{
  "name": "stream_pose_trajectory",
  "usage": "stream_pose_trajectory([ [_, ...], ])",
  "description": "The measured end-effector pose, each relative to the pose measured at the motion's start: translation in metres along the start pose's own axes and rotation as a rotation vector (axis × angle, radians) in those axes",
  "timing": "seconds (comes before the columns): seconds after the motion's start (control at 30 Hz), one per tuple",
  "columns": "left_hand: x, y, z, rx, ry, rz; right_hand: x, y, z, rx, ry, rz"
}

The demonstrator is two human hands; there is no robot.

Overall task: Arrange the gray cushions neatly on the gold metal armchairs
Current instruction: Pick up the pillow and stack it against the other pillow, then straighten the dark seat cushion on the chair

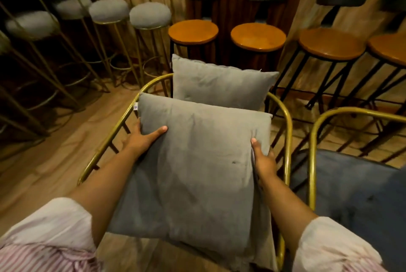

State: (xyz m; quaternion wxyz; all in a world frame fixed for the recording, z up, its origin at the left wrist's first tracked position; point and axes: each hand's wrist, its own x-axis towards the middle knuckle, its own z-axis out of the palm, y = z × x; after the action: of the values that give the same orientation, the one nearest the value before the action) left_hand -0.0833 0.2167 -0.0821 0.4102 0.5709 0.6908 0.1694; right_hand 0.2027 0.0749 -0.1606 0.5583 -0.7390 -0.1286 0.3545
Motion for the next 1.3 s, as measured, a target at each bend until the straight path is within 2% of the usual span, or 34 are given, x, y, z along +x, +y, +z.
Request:
stream_pose_trajectory([
  [0.1, 0.018, -0.022, 0.016, 0.094, -0.157, 0.031, 0.006, 0.018, 0.021, -0.130, 0.000, 0.021],
  [0.17, 0.022, -0.032, 0.036, 0.329, -0.263, 0.094, 0.008, 0.023, 0.034, -0.286, -0.035, -0.008],
  [0.27, 0.020, -0.040, 0.063, 0.528, -0.296, 0.140, 0.014, 0.024, 0.039, -0.509, -0.091, -0.049],
  [0.43, 0.019, -0.041, 0.071, 0.584, -0.311, 0.141, 0.020, 0.030, 0.028, -0.592, -0.157, -0.025],
  [0.6, 0.002, -0.015, 0.065, 0.630, -0.285, 0.117, -0.004, 0.020, 0.012, -0.617, -0.212, -0.089],
  [0.73, -0.031, 0.024, 0.085, 0.455, -0.304, 0.282, -0.032, 0.006, -0.023, -0.567, -0.239, -0.182],
  [0.9, -0.108, 0.072, 0.152, 0.337, -0.492, 0.427, -0.062, 0.000, -0.112, -0.397, -0.082, -0.247],
  [1.07, -0.196, 0.112, 0.242, 0.284, -0.659, 0.540, -0.076, 0.015, -0.242, -0.350, 0.149, -0.244],
  [1.2, -0.269, 0.134, 0.322, 0.297, -0.768, 0.591, -0.084, 0.041, -0.358, -0.276, 0.311, -0.145],
  [1.3, -0.313, 0.148, 0.374, 0.288, -0.793, 0.572, -0.085, 0.063, -0.435, -0.302, 0.349, -0.067],
])
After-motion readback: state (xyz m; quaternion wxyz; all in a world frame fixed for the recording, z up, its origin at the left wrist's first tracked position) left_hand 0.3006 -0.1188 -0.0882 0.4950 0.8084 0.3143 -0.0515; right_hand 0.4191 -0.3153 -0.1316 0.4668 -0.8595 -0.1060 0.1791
